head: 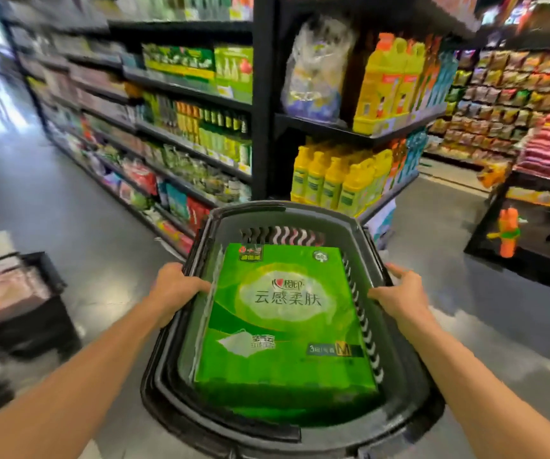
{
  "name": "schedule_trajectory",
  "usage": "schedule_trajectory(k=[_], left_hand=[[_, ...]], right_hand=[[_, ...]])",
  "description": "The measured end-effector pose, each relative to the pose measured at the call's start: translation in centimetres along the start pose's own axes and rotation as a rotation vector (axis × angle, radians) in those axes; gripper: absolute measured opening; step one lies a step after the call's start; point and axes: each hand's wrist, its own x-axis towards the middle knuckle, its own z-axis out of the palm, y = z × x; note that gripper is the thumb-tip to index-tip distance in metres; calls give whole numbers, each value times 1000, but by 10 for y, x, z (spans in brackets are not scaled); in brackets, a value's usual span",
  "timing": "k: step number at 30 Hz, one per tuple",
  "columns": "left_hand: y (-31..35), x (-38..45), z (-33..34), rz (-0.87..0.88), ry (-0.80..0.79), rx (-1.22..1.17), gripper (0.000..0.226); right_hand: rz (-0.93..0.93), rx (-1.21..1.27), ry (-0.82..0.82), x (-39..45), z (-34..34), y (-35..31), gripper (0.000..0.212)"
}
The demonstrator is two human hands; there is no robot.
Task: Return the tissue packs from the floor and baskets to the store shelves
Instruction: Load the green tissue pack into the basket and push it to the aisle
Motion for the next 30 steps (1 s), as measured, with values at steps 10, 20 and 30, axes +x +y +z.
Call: schedule_trajectory(k=[10, 20, 30], left_hand=[[-58, 106, -144, -162, 310, -80, 42], [-84, 228, -223, -123, 560, -155, 80], [-108, 376, -295, -168, 697, -253, 72]], right_hand=[[-195, -2, -288, 84, 226, -137, 71], [-337, -3, -528, 182, 426, -257, 73], [-316, -25, -618, 250, 601, -355, 74]])
